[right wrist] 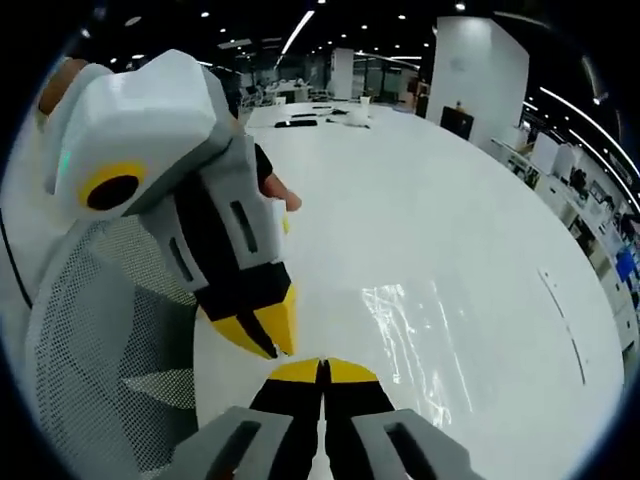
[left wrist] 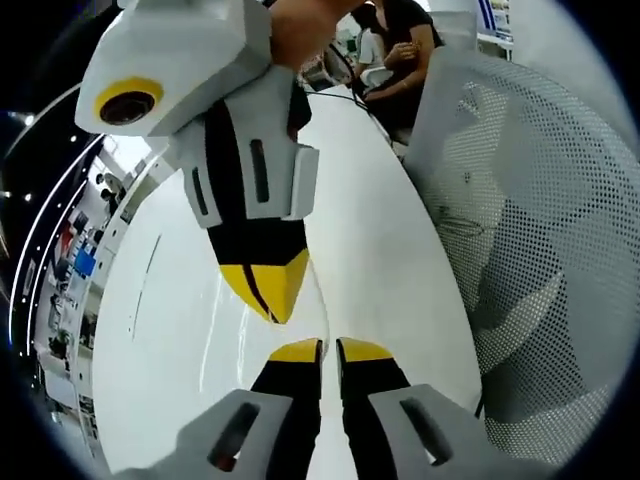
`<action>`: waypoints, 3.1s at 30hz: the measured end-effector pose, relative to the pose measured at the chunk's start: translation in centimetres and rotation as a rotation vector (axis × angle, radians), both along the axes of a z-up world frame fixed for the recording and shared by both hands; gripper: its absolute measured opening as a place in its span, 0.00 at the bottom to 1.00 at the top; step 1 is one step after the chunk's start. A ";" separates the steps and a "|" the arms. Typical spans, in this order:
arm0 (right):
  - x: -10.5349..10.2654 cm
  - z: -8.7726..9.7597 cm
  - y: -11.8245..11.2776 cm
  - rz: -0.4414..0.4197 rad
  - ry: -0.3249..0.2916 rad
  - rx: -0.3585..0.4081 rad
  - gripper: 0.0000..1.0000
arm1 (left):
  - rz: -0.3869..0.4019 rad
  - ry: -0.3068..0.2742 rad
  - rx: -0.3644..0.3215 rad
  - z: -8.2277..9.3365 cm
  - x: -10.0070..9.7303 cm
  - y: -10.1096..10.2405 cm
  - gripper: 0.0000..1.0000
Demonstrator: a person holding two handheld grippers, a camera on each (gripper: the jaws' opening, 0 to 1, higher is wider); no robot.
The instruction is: Open the resealable bag by pulling the two sides of the seal apart until the entire bag opening is separated and visibly accessible.
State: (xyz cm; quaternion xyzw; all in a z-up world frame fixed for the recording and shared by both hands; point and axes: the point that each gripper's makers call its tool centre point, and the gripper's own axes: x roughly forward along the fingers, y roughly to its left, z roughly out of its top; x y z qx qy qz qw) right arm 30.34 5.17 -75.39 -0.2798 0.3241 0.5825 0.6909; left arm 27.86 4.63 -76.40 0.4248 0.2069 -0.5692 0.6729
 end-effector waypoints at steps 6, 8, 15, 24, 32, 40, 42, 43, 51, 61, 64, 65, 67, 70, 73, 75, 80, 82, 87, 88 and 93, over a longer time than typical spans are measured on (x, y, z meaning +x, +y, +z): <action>1.7 0.9 -0.1 -0.059 -0.048 0.018 0.00 | 0.011 0.014 0.021 -0.5 -0.2 0.4 0.00; 2.2 1.6 0.0 -0.101 -0.032 0.058 0.00 | 0.003 -0.005 0.024 -0.7 -0.2 0.5 0.00; 3.3 2.5 -0.2 -0.115 -0.082 0.062 0.00 | 0.026 0.009 0.011 -0.4 -0.1 0.7 0.00; 5.2 4.2 -0.8 -0.214 -0.108 0.111 0.00 | 0.000 -0.009 0.043 -0.3 0.3 0.9 0.00; 6.4 4.8 -1.5 -0.272 -0.117 0.128 0.00 | -0.019 -0.020 0.052 0.2 0.3 0.6 0.00; 6.7 5.0 -1.7 -0.298 -0.146 0.121 0.00 | -0.023 -0.031 0.057 0.3 0.3 0.7 0.00; 6.8 4.9 -1.7 -0.297 -0.151 0.119 0.00 | -0.024 -0.028 0.056 0.2 0.1 0.6 0.00; 6.9 5.0 -1.7 -0.297 -0.163 0.120 0.00 | -0.022 -0.033 0.053 0.3 0.2 0.6 0.00; 8.1 7.8 -1.7 -0.325 -0.261 0.193 0.00 | 0.033 -0.149 0.011 2.5 2.4 0.6 0.00; 7.6 7.1 -1.6 -0.291 -0.258 0.178 0.00 | 0.026 -0.205 0.010 2.8 2.9 0.7 0.00; 7.5 6.9 -1.4 -0.277 -0.253 0.175 0.00 | 0.040 -0.207 0.005 2.8 3.1 0.9 0.00; 7.4 6.8 -1.3 -0.275 -0.249 0.178 0.00 | 0.050 -0.208 0.002 2.8 3.2 1.0 0.00; 7.3 6.6 -1.2 -0.280 -0.239 0.177 0.00 | 0.058 -0.213 -0.008 2.9 3.4 1.1 0.00; 7.1 5.9 -1.2 -0.273 -0.242 0.154 0.00 | 0.089 -0.190 -0.018 2.6 3.7 1.5 0.00; 7.0 5.3 -1.4 -0.266 -0.247 0.140 0.00 | 0.102 -0.184 -0.033 2.7 3.7 1.6 0.01; 7.0 4.9 -1.4 -0.264 -0.240 0.145 0.00 | 0.106 -0.180 -0.037 2.7 3.8 1.8 0.01; 7.2 3.4 -2.0 -0.263 -0.242 0.111 0.00 | 0.162 -0.151 -0.093 3.4 4.2 2.4 0.02; 7.3 2.9 -2.1 -0.266 -0.236 0.102 0.00 | 0.176 -0.146 -0.100 3.5 4.3 2.7 0.03; 7.8 2.1 -2.2 -0.249 -0.265 0.057 0.00 | 0.231 -0.124 -0.153 3.9 4.2 3.8 0.02; 7.8 1.9 -2.3 -0.245 -0.268 0.051 0.00 | 0.239 -0.122 -0.152 3.8 4.2 4.1 0.02; 8.3 1.1 -2.4 -0.201 -0.306 0.006 0.00 | 0.254 -0.114 -0.140 3.4 3.6 5.3 0.00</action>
